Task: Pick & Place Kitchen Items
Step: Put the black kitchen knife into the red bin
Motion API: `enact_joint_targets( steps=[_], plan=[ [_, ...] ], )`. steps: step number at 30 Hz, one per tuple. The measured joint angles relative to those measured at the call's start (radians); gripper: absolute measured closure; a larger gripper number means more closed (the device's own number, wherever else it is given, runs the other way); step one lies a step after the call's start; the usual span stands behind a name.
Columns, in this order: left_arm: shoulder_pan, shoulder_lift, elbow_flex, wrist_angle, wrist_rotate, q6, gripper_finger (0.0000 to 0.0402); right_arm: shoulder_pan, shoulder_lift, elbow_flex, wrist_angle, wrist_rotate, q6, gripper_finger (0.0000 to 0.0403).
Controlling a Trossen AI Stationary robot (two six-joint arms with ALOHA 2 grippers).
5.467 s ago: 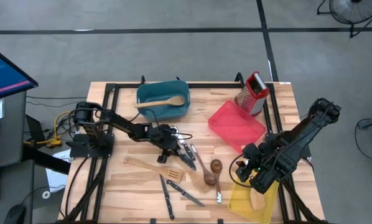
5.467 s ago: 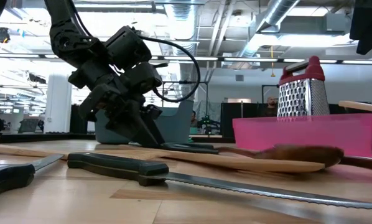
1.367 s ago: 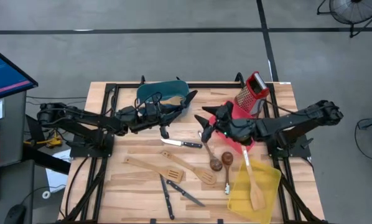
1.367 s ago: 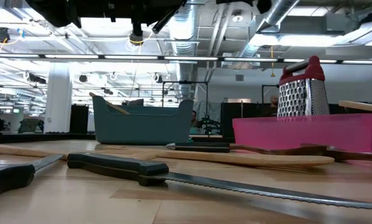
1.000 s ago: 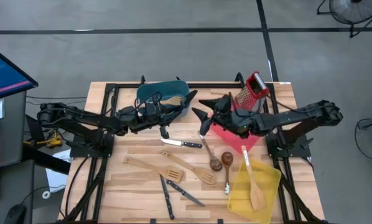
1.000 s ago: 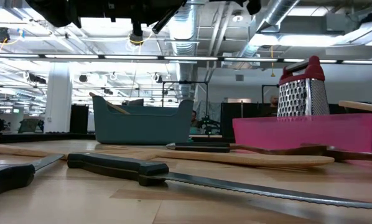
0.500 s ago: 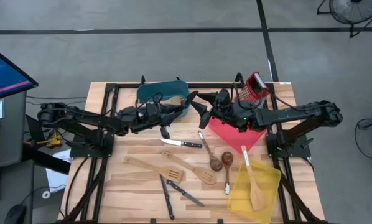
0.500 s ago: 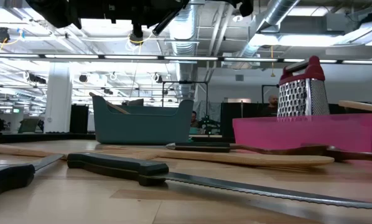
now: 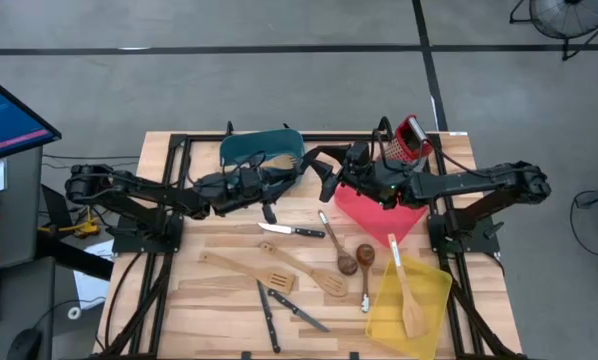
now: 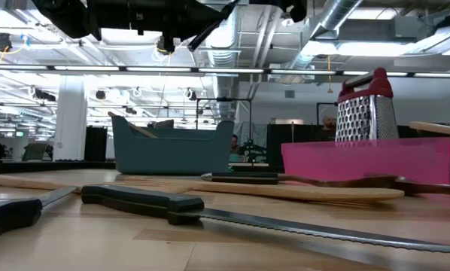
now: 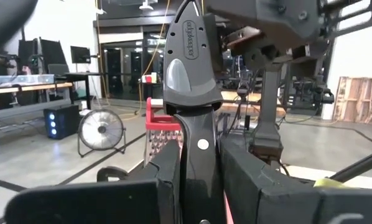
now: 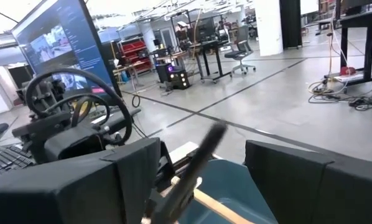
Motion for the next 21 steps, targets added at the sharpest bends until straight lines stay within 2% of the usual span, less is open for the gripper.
enact_joint_targets(
  steps=[5,10,14,17,21],
  plan=[
    [0.0,0.0,0.0,0.018,0.0,0.0,0.0334,-0.005,0.047,-0.002,0.002,0.0,0.004,0.0158],
    [0.0,0.0,0.0,0.014,0.0,0.0,0.0334,-0.006,0.133,0.0,0.1,0.0,0.003,0.0158],
    [0.0,0.0,0.0,0.012,0.0,0.003,0.0334,-0.005,0.149,0.0,0.121,0.013,-0.003,0.016],
    [0.0,0.0,0.0,0.009,-0.001,0.004,0.0334,-0.005,0.148,0.0,0.122,0.054,-0.004,0.0173],
    [0.0,0.0,0.0,0.01,-0.001,0.005,0.0334,-0.009,0.141,0.001,0.125,0.054,-0.016,0.0208]
  ],
)
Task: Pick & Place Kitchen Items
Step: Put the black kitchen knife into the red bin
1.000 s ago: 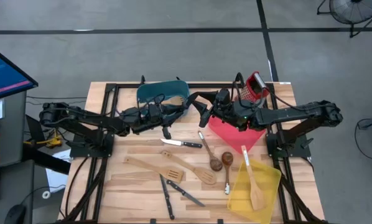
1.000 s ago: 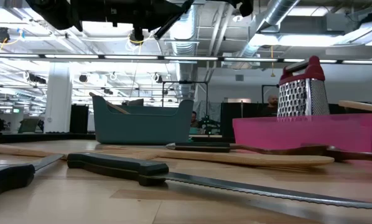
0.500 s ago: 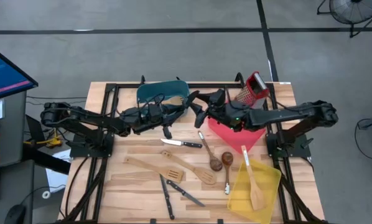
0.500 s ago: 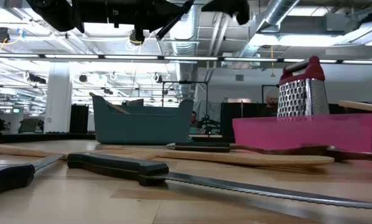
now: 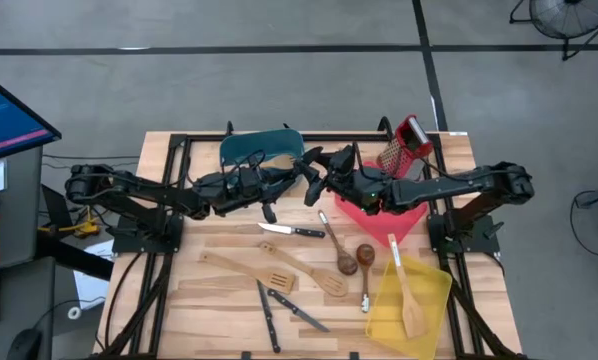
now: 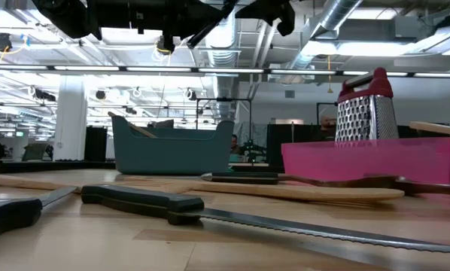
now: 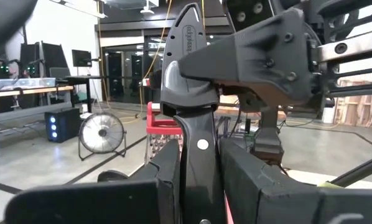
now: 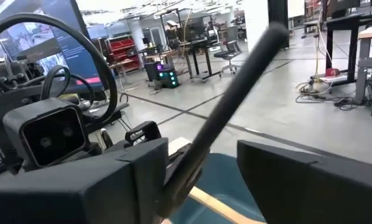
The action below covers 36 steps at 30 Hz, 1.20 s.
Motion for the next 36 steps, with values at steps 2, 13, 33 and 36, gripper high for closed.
enact_joint_targets(
  steps=[2,13,33,36],
  plan=[
    [0.0,0.0,0.0,-0.002,0.0,0.001,0.0334,-0.001,0.0,0.0,-0.004,-0.001,0.0,0.0231],
    [0.0,-0.002,0.001,0.005,0.008,0.001,0.0336,-0.001,0.005,0.0,-0.014,-0.049,-0.003,0.0384],
    [-0.055,-0.044,0.001,-0.108,0.001,-0.043,0.0258,0.005,-0.439,0.001,-0.979,0.134,0.235,0.0384],
    [-0.074,-0.063,0.0,-0.108,0.001,-0.044,0.0257,-0.012,-0.472,0.001,-1.217,0.099,0.376,0.0384]
  ],
)
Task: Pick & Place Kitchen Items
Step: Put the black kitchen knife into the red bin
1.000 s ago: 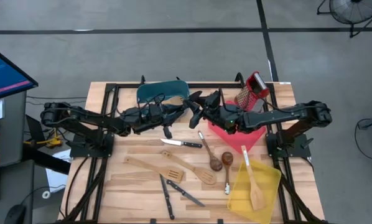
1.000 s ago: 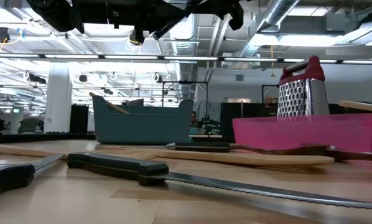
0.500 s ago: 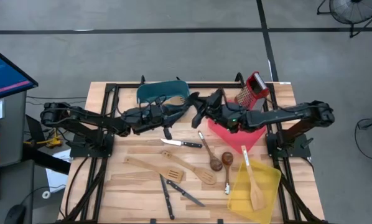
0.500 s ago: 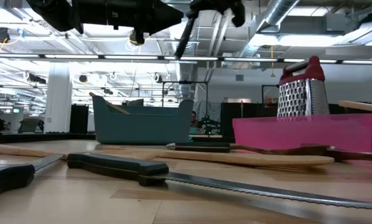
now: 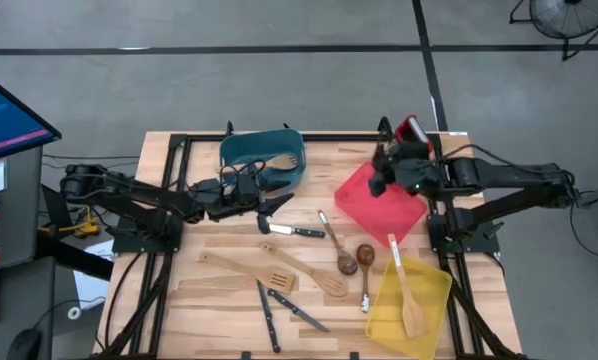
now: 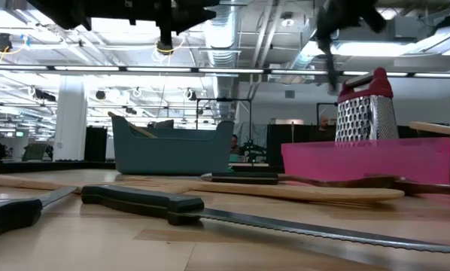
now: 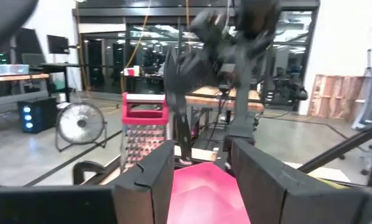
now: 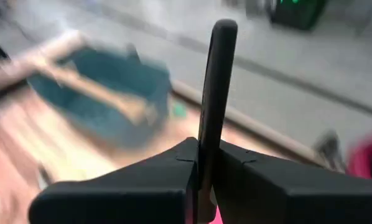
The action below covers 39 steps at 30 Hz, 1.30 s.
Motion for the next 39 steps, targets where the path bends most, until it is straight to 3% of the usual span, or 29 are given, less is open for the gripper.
enact_joint_targets(
  steps=[4,7,19,39],
  plan=[
    [-0.015,-0.021,0.0,-0.008,0.0,0.0,0.0262,-0.041,0.026,-0.001,-0.218,-0.136,0.107,0.0384],
    [-0.017,-0.034,0.0,-0.029,0.0,0.0,0.0266,-0.073,0.079,-0.001,-0.285,-0.205,0.119,0.0384],
    [-0.016,-0.033,0.0,-0.069,0.0,-0.012,0.0268,-0.215,0.306,-0.001,-0.304,-0.404,-0.02,0.0384],
    [-0.016,-0.033,0.0,-0.093,0.0,-0.012,0.0271,-0.258,0.59,-0.001,-0.286,-0.441,-0.121,0.0375]
  ],
)
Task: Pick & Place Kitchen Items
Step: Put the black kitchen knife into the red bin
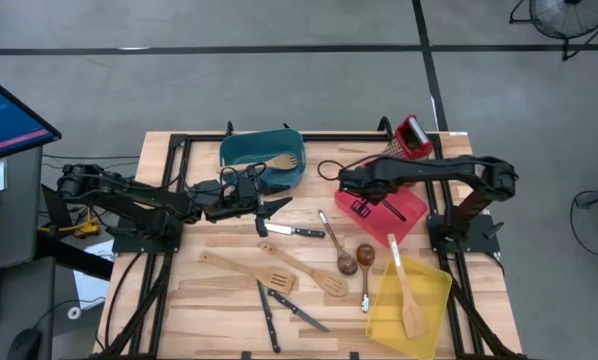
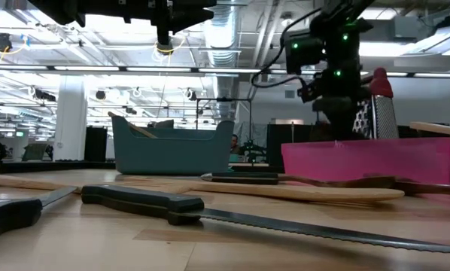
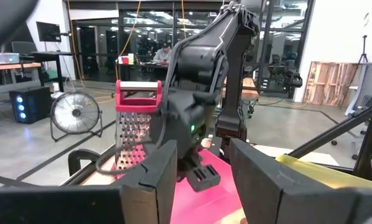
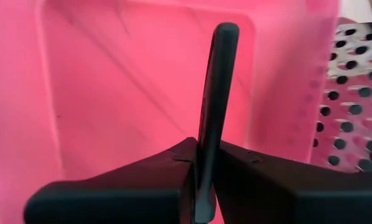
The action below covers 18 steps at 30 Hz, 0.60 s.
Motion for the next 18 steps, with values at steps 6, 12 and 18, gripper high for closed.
enact_joint_targets(
  steps=[6,12,18],
  plan=[
    [0.0,0.0,0.0,0.0,0.0,0.0,0.0271,0.0,0.045,0.0,0.039,0.0,-0.008,0.0367],
    [0.0,0.0,0.0,0.0,0.0,0.0,0.0271,0.005,0.071,0.0,0.096,0.0,-0.008,0.0363],
    [0.0,0.0,0.0,0.0,0.0,0.0,0.0271,0.018,0.069,0.0,0.119,0.0,-0.008,0.0356]
  ],
)
